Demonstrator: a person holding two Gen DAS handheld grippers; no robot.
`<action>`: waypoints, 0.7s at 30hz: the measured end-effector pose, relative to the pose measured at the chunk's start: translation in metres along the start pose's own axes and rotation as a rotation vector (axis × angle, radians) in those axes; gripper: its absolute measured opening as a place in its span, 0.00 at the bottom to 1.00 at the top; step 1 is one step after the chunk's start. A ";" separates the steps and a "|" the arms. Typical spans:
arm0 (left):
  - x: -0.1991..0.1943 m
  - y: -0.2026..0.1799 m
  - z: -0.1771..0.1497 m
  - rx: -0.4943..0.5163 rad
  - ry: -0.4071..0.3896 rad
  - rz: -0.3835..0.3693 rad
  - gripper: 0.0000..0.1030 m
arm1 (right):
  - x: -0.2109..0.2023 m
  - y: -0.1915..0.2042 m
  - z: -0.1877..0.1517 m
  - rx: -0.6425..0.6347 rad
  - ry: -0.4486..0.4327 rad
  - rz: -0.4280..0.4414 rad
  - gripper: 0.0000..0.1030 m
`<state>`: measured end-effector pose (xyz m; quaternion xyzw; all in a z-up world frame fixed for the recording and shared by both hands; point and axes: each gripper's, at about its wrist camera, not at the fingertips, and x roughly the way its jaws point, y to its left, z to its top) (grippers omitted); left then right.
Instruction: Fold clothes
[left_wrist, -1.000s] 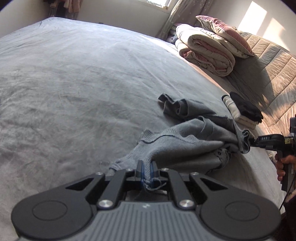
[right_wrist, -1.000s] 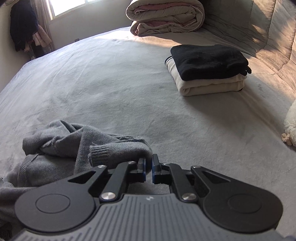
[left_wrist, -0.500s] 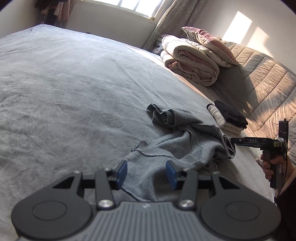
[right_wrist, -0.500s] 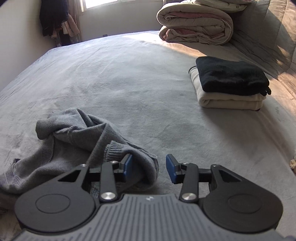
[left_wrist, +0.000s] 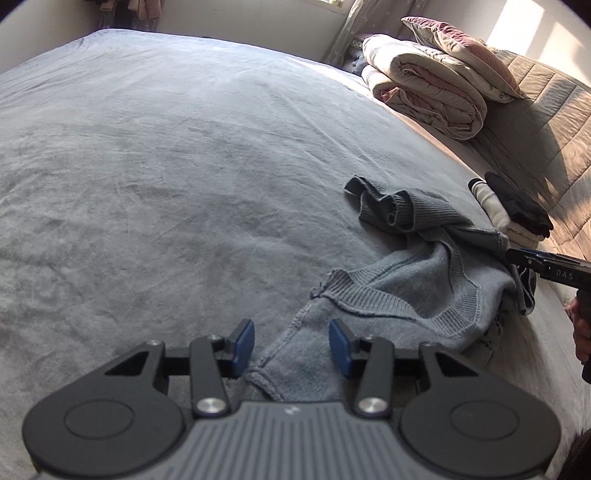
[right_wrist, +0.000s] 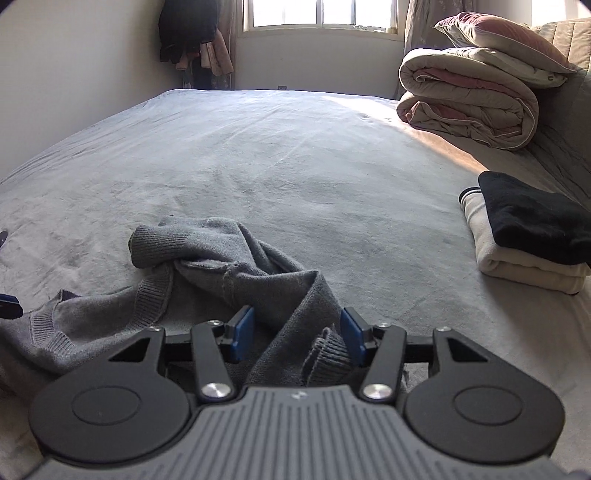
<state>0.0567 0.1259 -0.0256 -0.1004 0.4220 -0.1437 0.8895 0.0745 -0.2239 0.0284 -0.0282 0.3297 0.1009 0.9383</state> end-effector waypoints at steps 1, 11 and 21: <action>0.003 -0.001 0.000 -0.001 0.006 -0.006 0.43 | 0.002 0.002 0.004 -0.004 0.005 0.010 0.54; 0.024 -0.015 -0.001 0.045 0.018 -0.002 0.33 | 0.070 0.047 0.034 -0.143 0.126 0.063 0.53; 0.025 -0.026 -0.009 0.105 0.039 -0.028 0.17 | 0.080 0.016 0.006 -0.038 0.220 0.078 0.51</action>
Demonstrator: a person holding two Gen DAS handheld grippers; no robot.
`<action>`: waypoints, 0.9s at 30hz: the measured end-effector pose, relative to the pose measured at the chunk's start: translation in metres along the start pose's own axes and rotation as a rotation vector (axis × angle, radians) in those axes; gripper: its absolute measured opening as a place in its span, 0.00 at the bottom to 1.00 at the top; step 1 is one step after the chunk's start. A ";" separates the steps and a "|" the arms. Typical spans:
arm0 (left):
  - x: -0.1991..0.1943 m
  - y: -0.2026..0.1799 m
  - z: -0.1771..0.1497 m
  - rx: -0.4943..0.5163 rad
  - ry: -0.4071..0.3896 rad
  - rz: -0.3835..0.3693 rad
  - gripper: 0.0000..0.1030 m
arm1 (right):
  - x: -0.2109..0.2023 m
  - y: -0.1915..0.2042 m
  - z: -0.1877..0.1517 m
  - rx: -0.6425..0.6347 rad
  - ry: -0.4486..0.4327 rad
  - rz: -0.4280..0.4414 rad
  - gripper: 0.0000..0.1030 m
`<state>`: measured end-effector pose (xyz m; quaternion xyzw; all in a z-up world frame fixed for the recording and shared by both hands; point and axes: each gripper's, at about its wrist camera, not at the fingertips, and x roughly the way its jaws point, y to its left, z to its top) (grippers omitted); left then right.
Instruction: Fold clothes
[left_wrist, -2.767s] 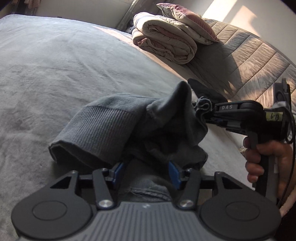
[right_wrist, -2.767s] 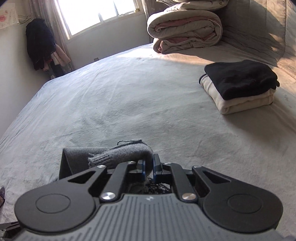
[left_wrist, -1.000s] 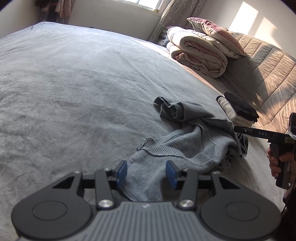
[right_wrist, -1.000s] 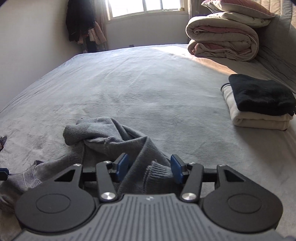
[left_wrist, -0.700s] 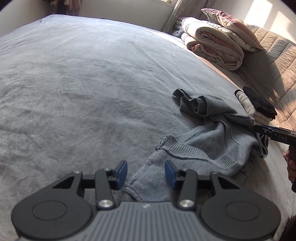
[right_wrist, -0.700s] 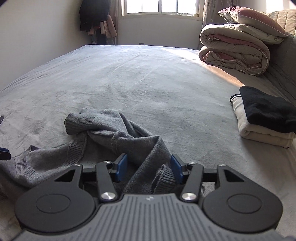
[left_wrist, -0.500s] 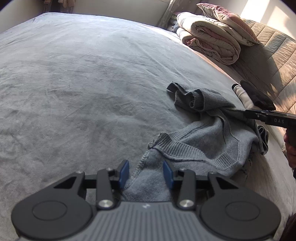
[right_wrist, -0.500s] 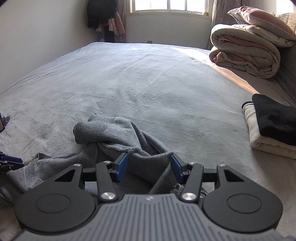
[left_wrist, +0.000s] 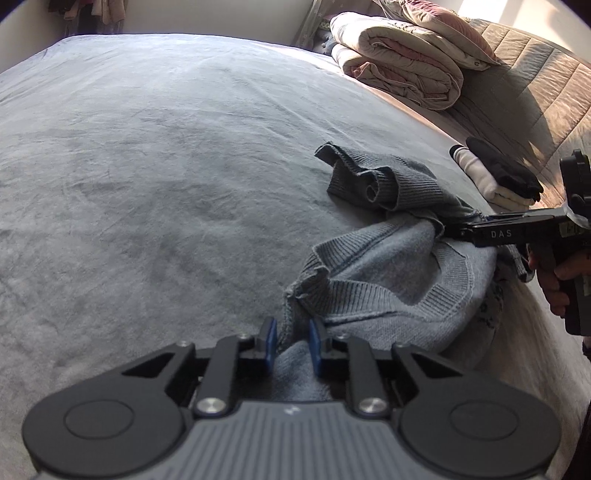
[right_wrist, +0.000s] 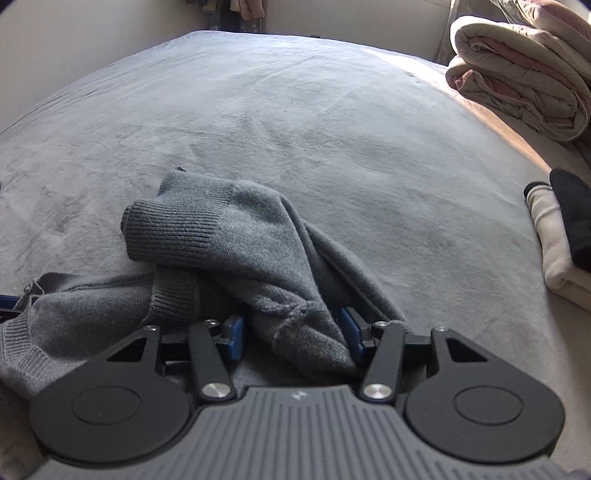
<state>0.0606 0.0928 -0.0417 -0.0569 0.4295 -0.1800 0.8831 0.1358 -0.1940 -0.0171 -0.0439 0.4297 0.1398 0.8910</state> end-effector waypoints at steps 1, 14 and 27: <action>0.000 -0.002 -0.001 0.003 -0.001 0.000 0.13 | 0.000 -0.007 -0.002 0.051 0.006 0.028 0.49; -0.023 0.003 -0.011 -0.092 -0.022 -0.081 0.04 | -0.047 0.007 -0.035 0.234 0.186 0.151 0.28; -0.072 0.013 -0.032 -0.064 -0.041 -0.136 0.04 | -0.121 0.054 -0.097 0.266 0.314 0.289 0.24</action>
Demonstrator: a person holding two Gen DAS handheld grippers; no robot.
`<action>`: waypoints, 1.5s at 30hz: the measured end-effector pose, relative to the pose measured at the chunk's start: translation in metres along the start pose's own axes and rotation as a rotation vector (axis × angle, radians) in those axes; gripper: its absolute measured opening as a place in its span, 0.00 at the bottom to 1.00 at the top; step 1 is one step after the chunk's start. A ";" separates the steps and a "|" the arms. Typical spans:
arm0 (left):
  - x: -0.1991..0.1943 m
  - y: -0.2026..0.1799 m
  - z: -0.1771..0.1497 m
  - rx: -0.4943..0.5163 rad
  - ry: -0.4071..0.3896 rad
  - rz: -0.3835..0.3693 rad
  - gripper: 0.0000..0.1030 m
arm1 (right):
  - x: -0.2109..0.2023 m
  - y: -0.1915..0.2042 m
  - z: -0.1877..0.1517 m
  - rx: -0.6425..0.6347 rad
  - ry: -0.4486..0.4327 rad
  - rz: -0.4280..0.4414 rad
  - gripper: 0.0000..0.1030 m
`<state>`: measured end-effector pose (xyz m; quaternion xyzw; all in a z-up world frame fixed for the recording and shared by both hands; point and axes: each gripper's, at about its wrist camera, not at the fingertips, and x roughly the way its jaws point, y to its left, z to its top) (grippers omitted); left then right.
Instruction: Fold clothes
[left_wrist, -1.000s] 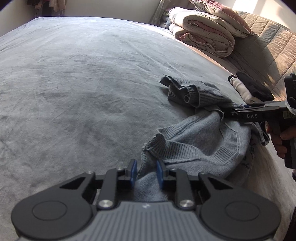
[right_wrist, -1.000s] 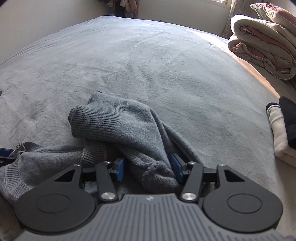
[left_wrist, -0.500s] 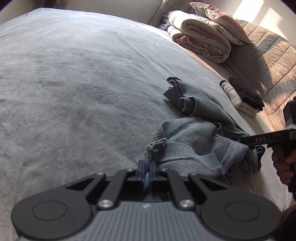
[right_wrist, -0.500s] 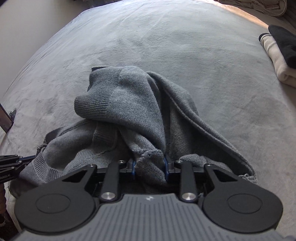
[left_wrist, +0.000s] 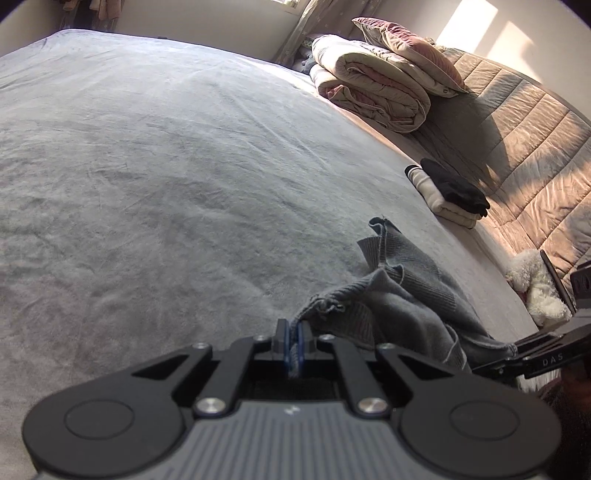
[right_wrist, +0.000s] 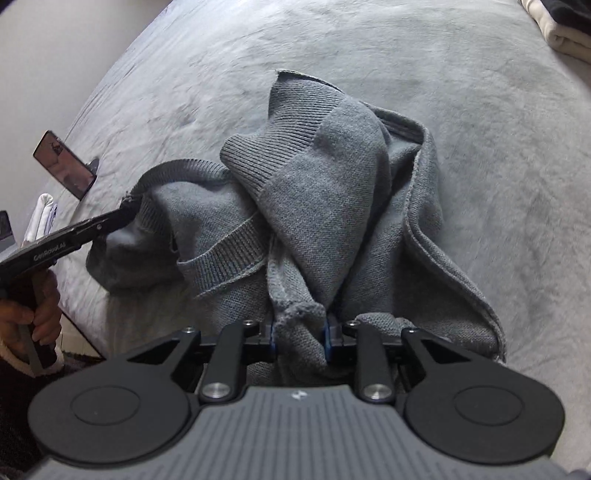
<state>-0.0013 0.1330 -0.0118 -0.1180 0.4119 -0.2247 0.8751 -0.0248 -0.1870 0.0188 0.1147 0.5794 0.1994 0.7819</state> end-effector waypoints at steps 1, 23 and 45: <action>0.000 0.001 -0.001 -0.004 0.005 -0.002 0.04 | -0.002 0.003 -0.004 -0.008 0.000 0.000 0.24; 0.019 0.011 0.005 -0.039 0.055 0.015 0.10 | -0.041 0.046 -0.004 -0.136 -0.206 -0.105 0.15; -0.058 -0.022 0.071 -0.061 -0.363 0.084 0.04 | -0.120 0.049 0.025 -0.191 -0.610 -0.183 0.10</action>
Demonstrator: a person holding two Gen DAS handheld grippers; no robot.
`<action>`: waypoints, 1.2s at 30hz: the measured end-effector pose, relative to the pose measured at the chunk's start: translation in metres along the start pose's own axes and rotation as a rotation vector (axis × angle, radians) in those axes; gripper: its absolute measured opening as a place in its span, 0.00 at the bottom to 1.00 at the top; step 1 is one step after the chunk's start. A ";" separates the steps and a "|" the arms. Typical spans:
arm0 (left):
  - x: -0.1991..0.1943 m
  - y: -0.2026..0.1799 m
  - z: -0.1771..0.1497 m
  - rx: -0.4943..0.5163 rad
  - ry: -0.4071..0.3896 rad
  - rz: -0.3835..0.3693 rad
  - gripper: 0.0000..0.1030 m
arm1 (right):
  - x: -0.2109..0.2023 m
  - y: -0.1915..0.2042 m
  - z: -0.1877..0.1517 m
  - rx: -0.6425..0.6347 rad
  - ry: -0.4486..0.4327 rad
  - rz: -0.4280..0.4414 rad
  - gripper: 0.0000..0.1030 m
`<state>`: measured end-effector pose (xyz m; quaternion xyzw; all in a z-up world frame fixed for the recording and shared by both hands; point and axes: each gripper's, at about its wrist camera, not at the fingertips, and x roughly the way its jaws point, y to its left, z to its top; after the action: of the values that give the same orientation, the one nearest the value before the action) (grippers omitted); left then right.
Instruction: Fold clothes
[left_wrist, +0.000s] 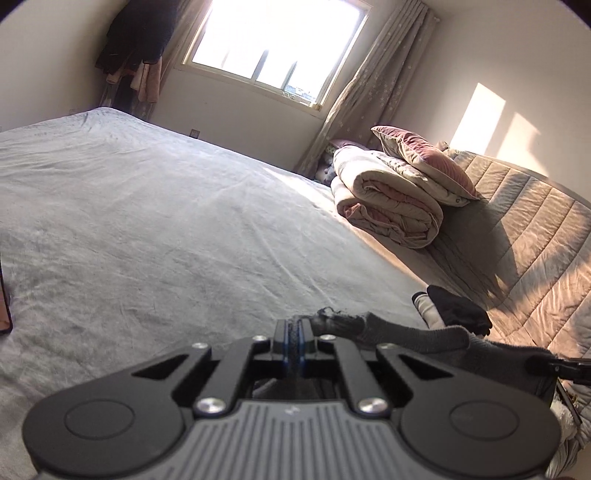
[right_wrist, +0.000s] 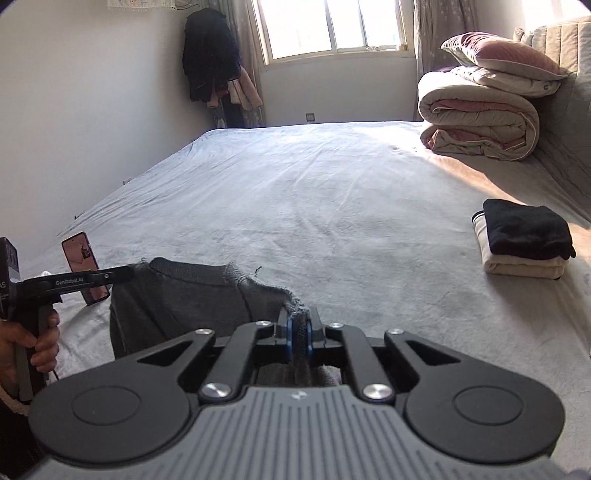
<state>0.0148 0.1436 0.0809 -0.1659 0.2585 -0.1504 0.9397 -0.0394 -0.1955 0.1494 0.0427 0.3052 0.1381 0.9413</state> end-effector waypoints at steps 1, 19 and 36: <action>0.002 -0.001 0.002 0.000 -0.004 0.004 0.04 | 0.004 -0.003 0.003 0.003 -0.008 -0.011 0.10; 0.151 -0.018 0.055 0.072 0.038 0.132 0.04 | 0.127 -0.072 0.045 -0.019 -0.150 -0.221 0.10; 0.299 -0.006 0.038 0.104 0.180 0.223 0.04 | 0.252 -0.128 0.030 0.020 -0.006 -0.295 0.10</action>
<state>0.2794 0.0366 -0.0162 -0.0731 0.3503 -0.0727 0.9309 0.2040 -0.2458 0.0108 0.0073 0.3067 -0.0047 0.9518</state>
